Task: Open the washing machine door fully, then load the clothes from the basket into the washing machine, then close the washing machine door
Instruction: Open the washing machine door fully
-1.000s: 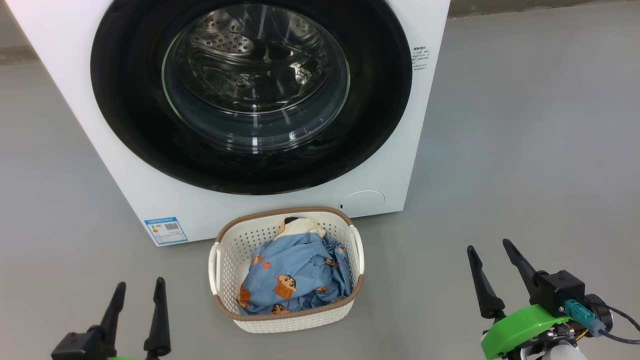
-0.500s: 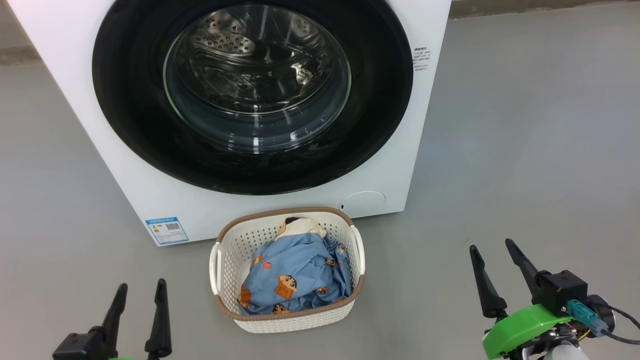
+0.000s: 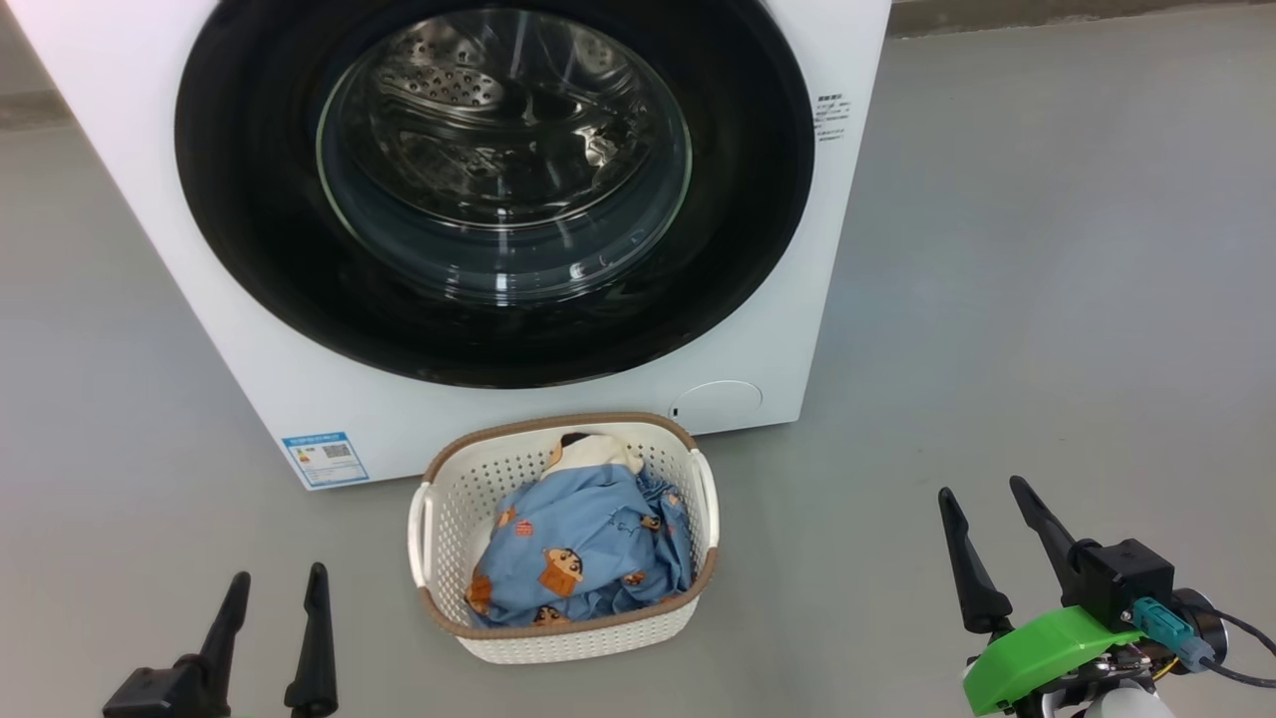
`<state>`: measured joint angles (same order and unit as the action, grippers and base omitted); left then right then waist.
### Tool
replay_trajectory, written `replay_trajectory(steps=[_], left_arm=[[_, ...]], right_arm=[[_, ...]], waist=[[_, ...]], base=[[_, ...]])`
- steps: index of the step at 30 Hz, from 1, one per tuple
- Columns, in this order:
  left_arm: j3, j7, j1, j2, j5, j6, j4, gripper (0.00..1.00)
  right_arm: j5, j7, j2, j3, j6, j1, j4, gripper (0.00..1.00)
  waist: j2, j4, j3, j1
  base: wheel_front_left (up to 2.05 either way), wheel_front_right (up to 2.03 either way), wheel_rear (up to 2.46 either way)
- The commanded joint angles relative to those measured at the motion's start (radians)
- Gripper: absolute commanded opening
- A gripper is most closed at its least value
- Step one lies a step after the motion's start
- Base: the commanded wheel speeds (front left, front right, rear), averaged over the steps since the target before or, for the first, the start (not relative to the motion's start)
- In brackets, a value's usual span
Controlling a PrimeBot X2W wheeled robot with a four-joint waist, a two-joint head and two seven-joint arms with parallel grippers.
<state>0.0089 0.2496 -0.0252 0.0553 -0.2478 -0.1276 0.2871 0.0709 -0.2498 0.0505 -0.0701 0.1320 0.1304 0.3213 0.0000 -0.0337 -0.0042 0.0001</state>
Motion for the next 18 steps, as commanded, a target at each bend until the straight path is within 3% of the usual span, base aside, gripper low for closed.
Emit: replay_trajectory(steps=[1, 18], left_arm=[[0.031, 0.012, -0.038, 0.013, 0.002, -0.003, -0.018, 1.0], [0.051, 0.012, -0.039, 0.008, -0.006, -0.003, -0.042, 1.0]], right_arm=[[-0.001, -0.012, 0.001, 0.025, -0.001, 0.037, -0.027, 1.0], [0.001, -0.012, 0.001, 0.015, -0.001, 0.036, -0.036, 1.0]], waist=[[0.0, 0.0, 0.0, -0.0001], [0.0, 0.011, 0.009, -0.0001]], base=[[0.8, 0.8, -1.61], [1.05, 1.05, -2.1]])
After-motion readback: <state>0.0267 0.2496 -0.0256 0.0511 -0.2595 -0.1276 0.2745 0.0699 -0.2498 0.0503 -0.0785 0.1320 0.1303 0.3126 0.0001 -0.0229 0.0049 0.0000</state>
